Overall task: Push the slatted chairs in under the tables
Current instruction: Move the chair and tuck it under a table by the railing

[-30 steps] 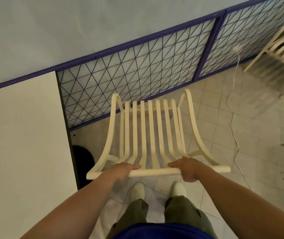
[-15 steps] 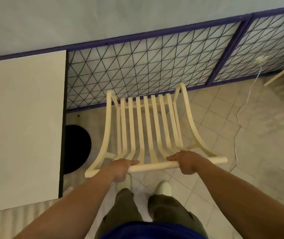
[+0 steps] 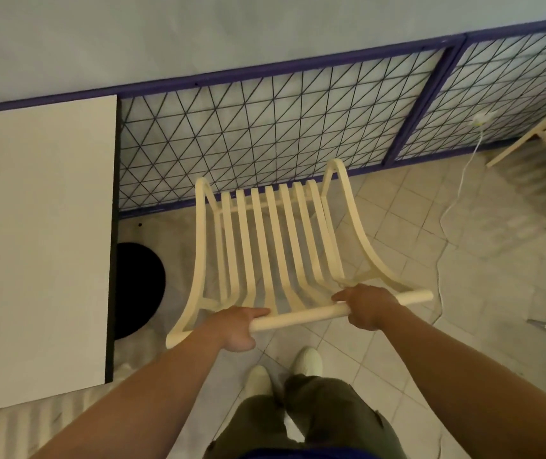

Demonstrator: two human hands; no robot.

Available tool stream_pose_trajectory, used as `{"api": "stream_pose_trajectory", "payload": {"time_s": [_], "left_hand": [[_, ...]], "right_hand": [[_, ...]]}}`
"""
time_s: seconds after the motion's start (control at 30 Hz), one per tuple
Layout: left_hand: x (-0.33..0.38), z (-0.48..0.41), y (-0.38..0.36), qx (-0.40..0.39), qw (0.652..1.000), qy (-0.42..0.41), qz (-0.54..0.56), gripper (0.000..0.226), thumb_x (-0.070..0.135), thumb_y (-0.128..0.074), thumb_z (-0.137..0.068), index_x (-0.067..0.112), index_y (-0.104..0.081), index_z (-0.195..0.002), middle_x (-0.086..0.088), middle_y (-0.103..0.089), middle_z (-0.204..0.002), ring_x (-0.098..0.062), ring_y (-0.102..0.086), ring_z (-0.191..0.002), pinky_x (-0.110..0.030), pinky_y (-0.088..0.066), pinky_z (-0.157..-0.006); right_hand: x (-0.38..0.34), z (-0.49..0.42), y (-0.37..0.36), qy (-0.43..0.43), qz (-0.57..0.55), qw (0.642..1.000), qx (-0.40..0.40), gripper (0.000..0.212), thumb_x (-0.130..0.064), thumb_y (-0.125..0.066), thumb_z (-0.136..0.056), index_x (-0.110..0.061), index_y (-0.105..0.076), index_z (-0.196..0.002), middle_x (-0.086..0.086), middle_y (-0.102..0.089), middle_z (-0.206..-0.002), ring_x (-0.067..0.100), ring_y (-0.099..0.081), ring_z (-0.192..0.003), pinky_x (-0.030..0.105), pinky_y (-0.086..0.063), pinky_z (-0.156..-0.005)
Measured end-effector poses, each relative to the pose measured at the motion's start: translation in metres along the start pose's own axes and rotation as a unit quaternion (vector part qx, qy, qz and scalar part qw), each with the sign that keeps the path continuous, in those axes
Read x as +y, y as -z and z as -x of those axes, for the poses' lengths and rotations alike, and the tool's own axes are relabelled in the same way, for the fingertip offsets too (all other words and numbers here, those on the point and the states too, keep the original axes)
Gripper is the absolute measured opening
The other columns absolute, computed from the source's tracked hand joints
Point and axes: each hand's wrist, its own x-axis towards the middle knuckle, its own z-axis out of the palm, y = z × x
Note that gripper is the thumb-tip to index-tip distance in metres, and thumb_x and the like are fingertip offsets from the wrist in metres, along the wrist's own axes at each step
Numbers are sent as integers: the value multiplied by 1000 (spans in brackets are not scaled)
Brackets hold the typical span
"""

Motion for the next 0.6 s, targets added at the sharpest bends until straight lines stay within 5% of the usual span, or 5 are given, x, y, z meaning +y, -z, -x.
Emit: {"api": "stream_pose_trajectory", "payload": {"time_s": [0.6], "left_hand": [[5,-4,-11,53,996,53,-45,84,4,-53,-92,54,-22,-152,-3,-55,-134,-23,-59,-111,-33,-51,-88]], "right_hand": [[38,-4,5,53,28,998,-33,70,-16,-59,-89,-45,-34,-148,-2,-54,-133,20,-57,-110,35,-48,-95]]}}
